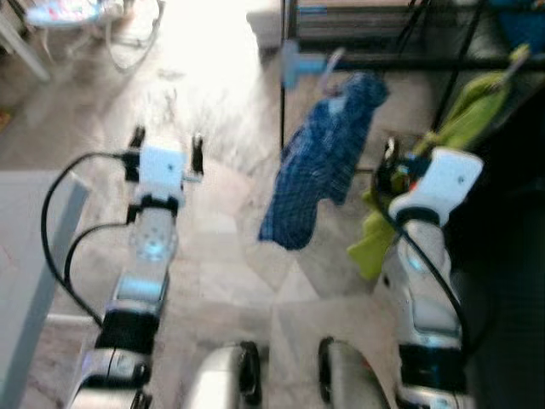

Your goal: Hang hanger

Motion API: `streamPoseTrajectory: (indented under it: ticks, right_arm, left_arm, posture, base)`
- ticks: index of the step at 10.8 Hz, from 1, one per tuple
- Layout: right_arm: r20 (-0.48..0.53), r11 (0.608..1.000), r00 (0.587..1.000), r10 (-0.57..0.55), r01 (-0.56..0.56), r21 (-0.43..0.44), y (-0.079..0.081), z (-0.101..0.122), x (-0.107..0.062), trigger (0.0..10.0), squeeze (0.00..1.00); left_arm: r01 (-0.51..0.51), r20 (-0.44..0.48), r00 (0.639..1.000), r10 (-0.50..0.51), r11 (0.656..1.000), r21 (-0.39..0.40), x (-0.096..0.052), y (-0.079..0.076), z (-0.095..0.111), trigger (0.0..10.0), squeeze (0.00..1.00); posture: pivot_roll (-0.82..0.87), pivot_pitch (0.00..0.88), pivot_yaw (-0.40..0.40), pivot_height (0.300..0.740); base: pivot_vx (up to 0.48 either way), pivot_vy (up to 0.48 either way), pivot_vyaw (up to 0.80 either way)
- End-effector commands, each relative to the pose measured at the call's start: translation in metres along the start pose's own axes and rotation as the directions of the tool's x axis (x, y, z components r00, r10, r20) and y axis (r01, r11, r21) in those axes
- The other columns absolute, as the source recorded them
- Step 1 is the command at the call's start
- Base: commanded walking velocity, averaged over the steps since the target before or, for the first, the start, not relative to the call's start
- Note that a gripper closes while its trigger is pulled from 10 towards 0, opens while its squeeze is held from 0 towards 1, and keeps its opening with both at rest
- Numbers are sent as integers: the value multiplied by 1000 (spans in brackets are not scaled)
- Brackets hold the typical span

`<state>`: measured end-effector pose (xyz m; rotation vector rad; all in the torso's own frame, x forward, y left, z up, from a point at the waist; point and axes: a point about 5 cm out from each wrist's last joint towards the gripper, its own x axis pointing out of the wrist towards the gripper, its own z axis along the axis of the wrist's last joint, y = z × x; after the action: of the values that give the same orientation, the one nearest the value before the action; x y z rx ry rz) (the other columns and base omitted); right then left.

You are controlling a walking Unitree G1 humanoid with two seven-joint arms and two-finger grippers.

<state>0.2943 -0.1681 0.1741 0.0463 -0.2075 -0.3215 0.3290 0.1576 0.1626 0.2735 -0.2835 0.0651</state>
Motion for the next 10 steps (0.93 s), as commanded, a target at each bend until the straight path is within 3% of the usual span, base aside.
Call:
streamPoseTrajectory:
  ticks: [1, 2, 6, 10]
  right_arm:
    - [5, 999, 999, -52, 52, -12, -11, 2, -2, 10000, 0]
    - [-12, 997, 997, -75, 75, -32, -17, -2, 1, 10000, 0]
    - [0, 990, 998, -67, 67, -125, -23, -1, -4, 10000, 0]
    - [-32, 985, 997, -74, 68, -157, -38, 0, -7, 10000, 0]
  left_arm:
    - [6, -22, 1000, -6, 1000, -7, -6, -2, -5, 10000, 0]
    - [21, -27, 999, -22, 999, -24, -7, -7, -6, 10000, 0]
    - [30, -49, 998, -34, 997, -69, -21, -17, -12, 10000, 0]
    - [-24, -68, 998, 19, 997, -72, -31, -10, -14, 10000, 0]
  posture:
    - [-89, 282, 68, 740]
    - [-95, 289, 62, 740]
    - [-116, 299, 26, 740]
    - [-108, 302, -33, 740]
  base:
    - [0, 0, 0]
    - [0, 0, -606]
    - [0, 0, 0]
    - [0, 0, 0]
